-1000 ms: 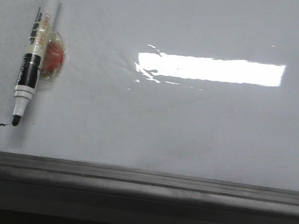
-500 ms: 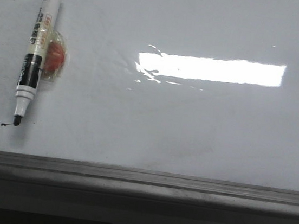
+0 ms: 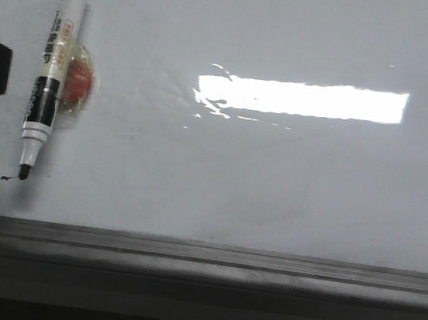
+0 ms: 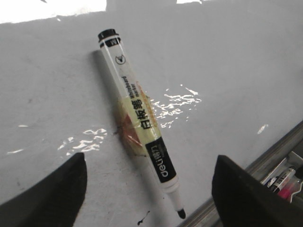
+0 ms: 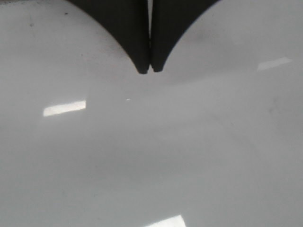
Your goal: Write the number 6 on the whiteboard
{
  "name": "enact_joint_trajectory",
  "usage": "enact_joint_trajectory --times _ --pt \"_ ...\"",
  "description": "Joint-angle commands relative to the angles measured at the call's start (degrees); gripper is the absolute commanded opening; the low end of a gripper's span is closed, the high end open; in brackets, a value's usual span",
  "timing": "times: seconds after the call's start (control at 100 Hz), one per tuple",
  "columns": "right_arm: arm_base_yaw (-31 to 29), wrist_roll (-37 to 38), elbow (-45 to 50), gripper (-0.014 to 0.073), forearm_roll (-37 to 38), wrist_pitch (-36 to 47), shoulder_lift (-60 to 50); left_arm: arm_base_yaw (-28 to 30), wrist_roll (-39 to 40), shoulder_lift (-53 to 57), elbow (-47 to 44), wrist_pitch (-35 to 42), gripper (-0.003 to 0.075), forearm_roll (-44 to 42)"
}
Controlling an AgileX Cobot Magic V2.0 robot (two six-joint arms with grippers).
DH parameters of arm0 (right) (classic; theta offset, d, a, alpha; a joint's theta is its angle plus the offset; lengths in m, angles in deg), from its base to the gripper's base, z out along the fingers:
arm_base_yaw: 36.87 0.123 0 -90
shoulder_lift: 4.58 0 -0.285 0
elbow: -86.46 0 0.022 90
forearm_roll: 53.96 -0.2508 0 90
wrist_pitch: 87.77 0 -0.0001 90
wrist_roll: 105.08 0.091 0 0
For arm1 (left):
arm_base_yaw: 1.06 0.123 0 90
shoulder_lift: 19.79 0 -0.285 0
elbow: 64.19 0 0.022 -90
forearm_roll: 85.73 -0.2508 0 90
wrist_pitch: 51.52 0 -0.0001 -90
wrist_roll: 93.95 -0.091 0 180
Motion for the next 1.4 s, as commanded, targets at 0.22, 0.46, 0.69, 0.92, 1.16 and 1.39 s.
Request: enact_joint_trajectory --times 0.22,0.46,0.69,0.92,1.16,1.39 --pt "-0.32 0.0 -1.97 -0.0054 -0.49 3.91 1.13 -2.3 2.81 -11.88 6.96 6.57 0.0504 0.73" --pt "-0.32 0.0 -1.97 -0.0054 -0.49 3.91 1.13 -2.3 6.07 -16.28 7.75 6.05 0.0489 5.58" --pt "-0.32 0.0 -1.97 -0.0054 -0.49 3.91 1.13 -2.18 6.36 -17.41 7.75 3.2 0.0296 10.31" --pt "-0.32 0.0 -1.97 -0.0054 -0.64 7.61 1.13 -1.76 6.36 -17.52 7.75 3.38 -0.0019 11.21" --pt "1.14 -0.56 -2.7 -0.0054 -1.4 5.67 1.13 -1.96 6.36 -15.51 8.06 2.39 -0.0019 11.01" --pt "12.57 -12.3 -6.56 -0.0054 -3.88 -3.07 1.13 -2.23 5.97 -12.48 13.79 -10.26 -0.0019 -0.98"
